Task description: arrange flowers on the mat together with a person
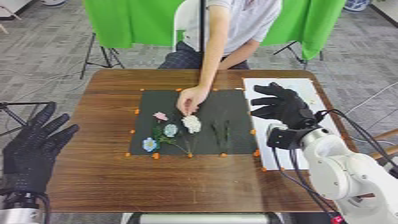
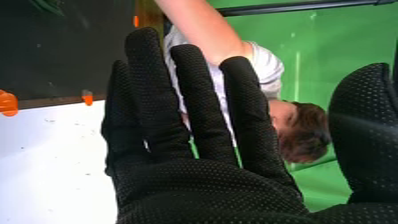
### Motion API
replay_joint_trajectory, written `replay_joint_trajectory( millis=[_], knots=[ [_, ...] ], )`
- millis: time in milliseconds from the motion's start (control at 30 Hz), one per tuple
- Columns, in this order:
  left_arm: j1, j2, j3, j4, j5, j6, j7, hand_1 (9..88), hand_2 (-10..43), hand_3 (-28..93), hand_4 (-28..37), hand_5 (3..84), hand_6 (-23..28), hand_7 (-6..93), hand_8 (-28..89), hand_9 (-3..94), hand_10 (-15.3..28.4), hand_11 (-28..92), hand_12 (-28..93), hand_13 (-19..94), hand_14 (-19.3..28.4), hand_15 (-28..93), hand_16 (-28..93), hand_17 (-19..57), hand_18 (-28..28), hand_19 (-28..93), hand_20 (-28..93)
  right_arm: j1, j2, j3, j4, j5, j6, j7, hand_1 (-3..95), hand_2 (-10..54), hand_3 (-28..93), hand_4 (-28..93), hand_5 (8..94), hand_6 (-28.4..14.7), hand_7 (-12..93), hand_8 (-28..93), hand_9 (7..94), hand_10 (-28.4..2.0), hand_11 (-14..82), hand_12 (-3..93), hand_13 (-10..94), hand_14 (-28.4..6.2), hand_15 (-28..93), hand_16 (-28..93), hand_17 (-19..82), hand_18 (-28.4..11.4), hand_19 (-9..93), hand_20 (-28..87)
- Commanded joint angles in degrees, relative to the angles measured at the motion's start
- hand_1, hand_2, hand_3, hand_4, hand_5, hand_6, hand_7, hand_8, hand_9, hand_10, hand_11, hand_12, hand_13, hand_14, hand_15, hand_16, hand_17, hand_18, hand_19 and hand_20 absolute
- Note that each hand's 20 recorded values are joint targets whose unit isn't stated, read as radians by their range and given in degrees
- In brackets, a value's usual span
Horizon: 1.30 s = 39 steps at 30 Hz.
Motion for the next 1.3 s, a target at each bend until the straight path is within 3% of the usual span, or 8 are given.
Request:
replay_joint_trajectory(
  millis=[33, 433, 533, 667, 900, 1167, 1267, 1300],
  knots=[
    [0.47, -1.32, 0.28, -0.01, 0.84, 0.1, -0.79, 16.8, 7.1, 74, -28.3, 29.6, 3.9, 9.7, -8, 28.4, 13.9, 16, 13, 20, 21.1, 42, -3, -9.6, 18.2, 36, 17, 0.41, 0.02, -0.14, -0.06, -0.73, 0.54, -0.1, 21.6, 2.4, 72, -25, 51.8, -0.7, 13, -12, 56.8, -19.1, 15.3, 14.3, 49, -21.3, 45, 11, 13, -28.4, 58, 12],
    [0.54, -1.7, 0.28, -0.2, 1.18, 0.12, -1.03, 17.5, 6.9, 75, -28.3, 29.7, 4.0, 9.9, -8, 28.5, 14.0, 16, 13, 20, 21.1, 42, -3, -9.6, 18.1, 36, 17, 0.97, 0.82, -0.21, -0.14, -4.12, 1.44, 1.21, 21.8, 2.1, 72, -25, 51.9, -0.8, 13, -12, 57.3, -19.0, 15.7, 14.4, 49, -21.2, 46, 11, 14, -28.3, 58, 12],
    [0.13, -2.57, 0.28, -0.25, 2.07, -0.23, -2.21, 17.5, 6.9, 75, -28.3, 29.7, 4.0, 9.9, -8, 28.4, 13.9, 16, 13, 20, 21.1, 42, -3, -9.6, 18.1, 36, 17, 2.2, 1.7, -0.99, 0.09, -6.83, 2.91, 2.38, 21.9, 2.1, 72, -25, 51.7, -0.8, 13, -12, 57.4, -19.3, 15.8, 14.4, 50, -21.4, 46, 11, 14, -28.2, 58, 12],
    [0.36, -2.05, 0.35, -0.31, 1.73, 0.15, -1.65, 17.8, 7.0, 75, -28.3, 29.7, 4.0, 9.9, -8, 28.5, 13.9, 16, 13, 20, 21.1, 42, -3, -9.6, 18.1, 36, 17, 3.94, 3.48, -1.92, 0.54, -11.71, 5.17, 4.55, 22.2, 2.2, 72, -25, 50.1, -1.2, 12, -11, 57.7, -20.0, 15.8, 14.3, 53, -21.4, 48, 11, 18, -27.6, 61, 13],
    [0.44, -2.42, 0.49, -0.53, 2.08, 0.07, -1.99, 17.9, 7.1, 75, -28.3, 29.7, 4.0, 9.8, -8, 28.5, 14.0, 16, 13, 20, 21.1, 42, -3, -9.7, 18.1, 36, 17, 12.28, 5.62, -8.28, 2.92, -25.23, 10.48, 16.3, 22.4, 2.3, 72, -24, 48.9, -1.3, 12, -11, 58.6, -20.3, 16.4, 14.3, 55, -20.9, 50, 11, 20, -27.6, 64, 13],
    [0.4, -3.15, 0.24, -0.74, 2.91, -0.24, -2.61, 18.0, 7.2, 75, -28.3, 29.8, 4.1, 9.8, -8, 28.6, 14.1, 16, 13, 20, 21.2, 42, -3, -9.6, 18.0, 36, 17, 19.38, 8.3, -13.25, 6.46, -39.7, 9.78, 28.8, 23.2, 2.6, 70, -24, 48.7, -1.7, 11, -11, 62.2, -20.3, 18.5, 14.6, 60, -19.7, 54, 11, 25, -27.3, 69, 11],
    [0.86, -1.41, 0.37, -0.69, 1.38, 0.58, -1.1, 18.0, 7.2, 75, -28.3, 29.8, 4.1, 9.8, -8, 28.6, 14.2, 16, 13, 20, 21.1, 42, -3, -9.6, 18.0, 36, 17, 22.68, 8.54, -15.68, 8.09, -44.42, 8.25, 33.82, 23.5, 2.6, 69, -23, 48.8, -1.8, 11, -10, 63.6, -20.1, 19.2, 14.6, 61, -19.4, 54, 10, 26, -27.2, 71, 10],
    [0.81, -1.5, 0.36, -0.75, 1.46, 0.63, -1.17, 18.0, 7.2, 75, -28.3, 29.8, 4.1, 9.9, -8, 28.6, 14.2, 16, 13, 20, 21.1, 42, -3, -9.6, 18.0, 36, 17, 24.19, 8.66, -17.13, 8.86, -46.31, 7.82, 35.39, 23.7, 2.4, 69, -23, 48.8, -1.8, 11, -10, 64.1, -20.1, 19.4, 14.7, 62, -19.3, 55, 10, 27, -27.1, 72, 10]
  ],
)
